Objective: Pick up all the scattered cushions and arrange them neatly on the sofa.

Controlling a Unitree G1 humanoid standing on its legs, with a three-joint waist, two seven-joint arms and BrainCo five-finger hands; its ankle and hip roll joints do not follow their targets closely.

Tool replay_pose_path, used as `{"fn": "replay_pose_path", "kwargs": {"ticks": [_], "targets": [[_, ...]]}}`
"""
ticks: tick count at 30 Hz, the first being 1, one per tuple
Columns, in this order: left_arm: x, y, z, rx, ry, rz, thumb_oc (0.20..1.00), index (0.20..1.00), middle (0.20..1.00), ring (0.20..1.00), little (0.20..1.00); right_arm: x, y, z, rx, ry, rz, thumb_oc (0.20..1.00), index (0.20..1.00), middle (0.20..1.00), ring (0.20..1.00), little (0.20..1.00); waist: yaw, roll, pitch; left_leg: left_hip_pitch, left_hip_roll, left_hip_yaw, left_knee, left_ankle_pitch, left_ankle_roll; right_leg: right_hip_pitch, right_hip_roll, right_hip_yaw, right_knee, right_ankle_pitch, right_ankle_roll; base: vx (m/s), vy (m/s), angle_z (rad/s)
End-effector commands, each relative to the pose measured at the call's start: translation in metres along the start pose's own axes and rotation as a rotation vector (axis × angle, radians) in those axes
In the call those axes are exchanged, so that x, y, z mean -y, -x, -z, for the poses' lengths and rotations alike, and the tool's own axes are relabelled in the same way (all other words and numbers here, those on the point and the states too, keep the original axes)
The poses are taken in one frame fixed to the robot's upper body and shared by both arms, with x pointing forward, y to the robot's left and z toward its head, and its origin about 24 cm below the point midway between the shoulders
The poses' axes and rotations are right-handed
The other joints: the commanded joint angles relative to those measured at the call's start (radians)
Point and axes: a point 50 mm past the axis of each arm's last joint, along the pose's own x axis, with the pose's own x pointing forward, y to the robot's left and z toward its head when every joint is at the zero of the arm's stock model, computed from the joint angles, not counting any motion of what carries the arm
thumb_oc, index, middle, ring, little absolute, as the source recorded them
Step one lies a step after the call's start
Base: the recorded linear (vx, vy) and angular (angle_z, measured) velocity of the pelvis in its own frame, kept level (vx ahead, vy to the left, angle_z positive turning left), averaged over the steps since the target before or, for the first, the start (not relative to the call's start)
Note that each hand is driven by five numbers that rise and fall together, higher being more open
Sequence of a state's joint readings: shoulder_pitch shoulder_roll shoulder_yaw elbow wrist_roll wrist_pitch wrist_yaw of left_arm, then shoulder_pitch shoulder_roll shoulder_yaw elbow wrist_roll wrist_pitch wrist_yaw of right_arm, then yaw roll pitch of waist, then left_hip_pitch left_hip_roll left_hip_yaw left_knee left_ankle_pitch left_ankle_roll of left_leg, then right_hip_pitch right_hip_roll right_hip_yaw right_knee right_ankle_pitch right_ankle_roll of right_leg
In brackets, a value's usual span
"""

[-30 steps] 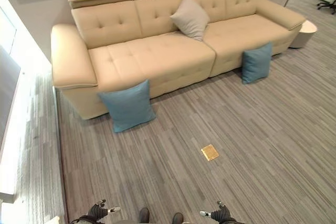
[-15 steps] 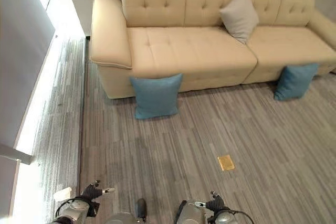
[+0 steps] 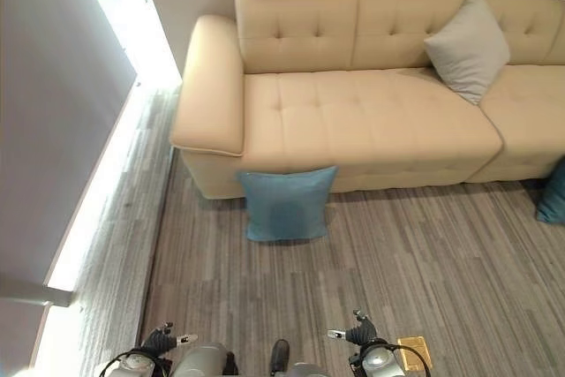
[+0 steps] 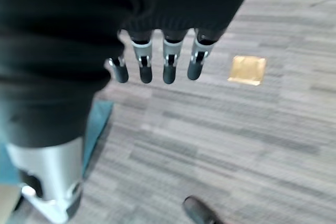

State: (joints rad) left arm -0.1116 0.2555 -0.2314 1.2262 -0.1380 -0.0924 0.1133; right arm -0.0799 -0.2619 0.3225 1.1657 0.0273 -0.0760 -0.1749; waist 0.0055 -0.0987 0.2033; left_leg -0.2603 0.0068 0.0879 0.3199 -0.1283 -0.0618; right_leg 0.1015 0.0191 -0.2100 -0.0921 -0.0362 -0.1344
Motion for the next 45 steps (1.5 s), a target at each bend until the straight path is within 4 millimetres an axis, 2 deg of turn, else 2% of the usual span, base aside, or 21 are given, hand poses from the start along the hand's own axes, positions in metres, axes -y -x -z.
{"fn": "replay_pose_path", "kwargs": {"ticks": [1, 5, 9, 12, 13, 14, 15, 17, 20, 21, 22, 25, 27, 29, 32, 33, 35, 36, 39, 42, 45], "targets": [[0.020, 0.003, 0.006, -0.012, -0.012, 0.053, 1.000, 1.000, 1.000, 1.000, 1.000, 0.016, 0.001, 0.004, 0.012, -0.001, 0.049, 1.000, 1.000, 1.000, 1.000, 1.000, 0.015, 0.040, -0.003, 0.088, -0.029, 0.005, -0.141, 0.097, 0.027, -0.013, -0.040, 0.012, 0.077, -0.076, 0.173, 0.13, 0.008, -0.28], [0.020, 0.006, 0.017, -0.045, 0.001, 0.053, 1.000, 1.000, 1.000, 1.000, 1.000, 0.014, 0.001, 0.005, 0.012, 0.006, 0.042, 1.000, 1.000, 1.000, 1.000, 1.000, 0.025, 0.058, -0.020, 0.126, -0.042, -0.009, -0.199, 0.105, 0.032, 0.006, -0.024, 0.039, 0.090, -0.094, 0.177, 0.13, 0.052, -0.52], [0.020, 0.008, 0.028, -0.082, 0.002, 0.055, 1.000, 1.000, 1.000, 1.000, 1.000, 0.012, 0.002, 0.007, 0.004, 0.022, 0.030, 1.000, 1.000, 1.000, 1.000, 1.000, 0.028, 0.068, -0.047, 0.194, -0.055, -0.015, -0.246, 0.088, 0.054, 0.018, -0.036, 0.046, 0.125, -0.109, 0.195, 0.16, 0.098, -0.32], [0.018, 0.008, 0.027, -0.075, 0.018, 0.050, 1.000, 1.000, 1.000, 1.000, 1.000, 0.009, 0.001, 0.007, -0.005, 0.048, 0.013, 1.000, 1.000, 1.000, 1.000, 1.000, 0.043, 0.074, -0.060, 0.236, -0.064, -0.020, -0.267, 0.066, 0.083, -0.011, -0.058, 0.040, 0.235, -0.112, 0.225, 0.12, 0.104, -0.12], [0.016, 0.007, 0.025, -0.070, 0.023, 0.044, 1.000, 1.000, 1.000, 1.000, 1.000, 0.009, 0.000, 0.005, -0.001, 0.055, 0.011, 1.000, 1.000, 1.000, 1.000, 1.000, 0.046, 0.084, -0.054, 0.253, -0.067, -0.029, -0.277, 0.060, 0.100, -0.074, -0.073, 0.034, 0.355, -0.090, 0.254, 0.06, 0.108, -0.23], [0.015, 0.007, 0.024, -0.067, 0.024, 0.040, 1.000, 1.000, 1.000, 1.000, 1.000, 0.010, 0.000, 0.002, 0.005, 0.061, 0.012, 1.000, 1.000, 1.000, 1.000, 1.000, 0.043, 0.088, -0.046, 0.260, -0.068, -0.030, -0.280, 0.058, 0.110, -0.105, -0.086, 0.030, 0.415, -0.060, 0.276, 0.08, 0.122, -0.34], [0.012, 0.006, 0.023, -0.064, 0.015, 0.033, 1.000, 1.000, 1.000, 1.000, 1.000, 0.010, -0.001, -0.002, 0.014, 0.056, 0.014, 1.000, 1.000, 1.000, 1.000, 1.000, 0.037, 0.105, -0.030, 0.284, -0.061, -0.036, -0.294, 0.053, 0.126, -0.169, -0.116, 0.007, 0.538, -0.022, 0.300, 0.06, 0.066, -0.15], [0.012, 0.006, 0.023, -0.066, 0.014, 0.034, 1.000, 1.000, 1.000, 1.000, 1.000, 0.010, -0.001, -0.002, 0.014, 0.055, 0.013, 1.000, 1.000, 1.000, 1.000, 1.000, 0.034, 0.108, -0.028, 0.294, -0.060, -0.039, -0.299, 0.052, 0.127, -0.179, -0.128, -0.004, 0.542, -0.021, 0.298, 0.07, 0.007, -0.11], [0.010, 0.006, 0.022, -0.066, -0.005, 0.033, 1.000, 1.000, 1.000, 1.000, 1.000, 0.013, -0.003, -0.006, 0.023, 0.052, 0.023, 1.000, 1.000, 1.000, 1.000, 1.000, 0.028, 0.116, -0.030, 0.317, -0.045, -0.053, -0.321, 0.042, 0.114, -0.190, -0.164, -0.019, 0.426, -0.044, 0.267, 0.12, -0.106, 0.05], [0.011, 0.006, 0.022, -0.067, -0.008, 0.034, 1.000, 1.000, 1.000, 1.000, 1.000, 0.014, -0.003, -0.008, 0.027, 0.052, 0.025, 1.000, 1.000, 1.000, 1.000, 1.000, 0.025, 0.115, -0.029, 0.320, -0.044, -0.057, -0.320, 0.039, 0.112, -0.194, -0.169, -0.012, 0.387, -0.037, 0.265, 0.17, -0.219, -0.06], [0.009, 0.005, 0.023, -0.072, -0.021, 0.028, 1.000, 1.000, 1.000, 1.000, 1.000, 0.017, -0.004, -0.010, 0.032, 0.070, 0.033, 1.000, 1.000, 1.000, 1.000, 1.000, 0.017, 0.106, -0.025, 0.330, -0.045, -0.066, -0.317, 0.029, 0.100, -0.215, -0.179, 0.016, 0.272, -0.001, 0.267, 0.14, -0.176, -0.03], [0.009, 0.006, 0.024, -0.073, -0.012, 0.022, 1.000, 1.000, 1.000, 1.000, 1.000, 0.015, -0.003, -0.008, 0.023, 0.067, 0.028, 1.000, 1.000, 1.000, 1.000, 1.000, 0.012, 0.093, -0.027, 0.347, -0.034, -0.076, -0.308, 0.014, 0.083, -0.212, -0.162, 0.032, 0.251, 0.010, 0.274, 0.16, -0.236, 0.15], [0.010, 0.005, 0.020, -0.064, 0.033, 0.008, 1.000, 1.000, 1.000, 1.000, 1.000, 0.014, -0.003, -0.007, 0.029, 0.029, 0.033, 1.000, 1.000, 1.000, 1.000, 1.000, 0.009, 0.079, -0.030, 0.330, -0.016, -0.085, -0.275, 0.013, 0.050, -0.162, -0.143, 0.014, 0.201, -0.005, 0.251, 0.13, -0.324, 0.53], [0.014, 0.004, 0.013, -0.044, 0.040, 0.020, 1.000, 1.000, 1.000, 1.000, 1.000, 0.016, -0.002, -0.003, 0.018, -0.011, 0.044, 1.000, 1.000, 1.000, 1.000, 1.000, 0.006, 0.067, -0.025, 0.290, 0.013, -0.064, -0.210, 0.016, 0.019, -0.115, -0.126, -0.027, 0.163, -0.028, 0.221, 0.07, -0.312, 0.63], [0.018, 0.003, 0.007, -0.025, 0.038, 0.032, 1.000, 1.000, 1.000, 1.000, 1.000, 0.018, -0.001, 0.000, 0.009, -0.017, 0.051, 1.000, 1.000, 1.000, 1.000, 1.000, 0.003, 0.057, -0.012, 0.243, 0.030, -0.037, -0.133, 0.042, 0.004, -0.087, -0.118, -0.048, 0.133, -0.032, 0.204, 0.01, -0.159, 0.83], [0.019, 0.002, 0.004, -0.015, 0.044, 0.036, 1.000, 1.000, 1.000, 1.000, 1.000, 0.018, -0.001, 0.004, -0.003, -0.020, 0.051, 1.000, 1.000, 1.000, 1.000, 1.000, 0.002, 0.050, -0.008, 0.212, 0.044, -0.005, -0.102, 0.055, 0.003, -0.064, -0.116, -0.066, 0.111, -0.039, 0.197, 0.02, -0.121, 0.35], [0.019, 0.002, 0.003, -0.011, 0.047, 0.036, 1.000, 1.000, 1.000, 1.000, 1.000, 0.018, -0.001, 0.005, -0.008, -0.021, 0.051, 1.000, 1.000, 1.000, 1.000, 1.000, 0.002, 0.047, -0.006, 0.197, 0.049, 0.018, -0.105, 0.057, 0.008, -0.057, -0.115, -0.075, 0.105, -0.044, 0.194, 0.05, -0.069, 0.31], [0.019, 0.003, 0.005, -0.015, 0.039, 0.038, 1.000, 1.000, 1.000, 1.000, 1.000, 0.017, 0.001, 0.011, -0.024, -0.022, 0.048, 1.000, 1.000, 1.000, 1.000, 1.000, 0.001, 0.048, -0.011, 0.182, 0.057, 0.061, -0.149, 0.070, 0.016, -0.042, -0.109, -0.090, 0.098, -0.055, 0.191, 0.11, -0.054, 0.43], [0.019, 0.004, 0.010, -0.032, 0.007, 0.043, 1.000, 1.000, 1.000, 1.000, 1.000, 0.018, 0.002, 0.016, -0.042, -0.028, 0.053, 1.000, 1.000, 1.000, 1.000, 1.000, -0.005, 0.060, -0.018, 0.144, 0.068, 0.129, -0.210, 0.127, 0.014, -0.017, -0.093, -0.111, 0.095, -0.081, 0.189, 0.14, 0.004, 0.51], [0.018, 0.004, 0.013, -0.041, 0.001, 0.042, 1.000, 1.000, 1.000, 1.000, 1.000, 0.016, 0.003, 0.019, -0.052, -0.024, 0.054, 1.000, 1.000, 1.000, 1.000, 1.000, -0.002, 0.058, -0.016, 0.124, 0.075, 0.156, -0.208, 0.132, 0.000, 0.012, -0.089, -0.108, 0.101, -0.107, 0.191, 0.13, 0.043, 0.19], [0.016, 0.006, 0.021, -0.070, 0.013, 0.038, 1.000, 1.000, 1.000, 1.000, 1.000, 0.011, 0.004, 0.023, -0.064, -0.012, 0.036, 1.000, 1.000, 1.000, 1.000, 1.000, 0.006, 0.059, -0.025, 0.143, 0.061, 0.146, -0.227, 0.136, 0.021, 0.025, -0.091, -0.115, 0.107, -0.102, 0.193, 0.12, 0.121, 0.03]]}}
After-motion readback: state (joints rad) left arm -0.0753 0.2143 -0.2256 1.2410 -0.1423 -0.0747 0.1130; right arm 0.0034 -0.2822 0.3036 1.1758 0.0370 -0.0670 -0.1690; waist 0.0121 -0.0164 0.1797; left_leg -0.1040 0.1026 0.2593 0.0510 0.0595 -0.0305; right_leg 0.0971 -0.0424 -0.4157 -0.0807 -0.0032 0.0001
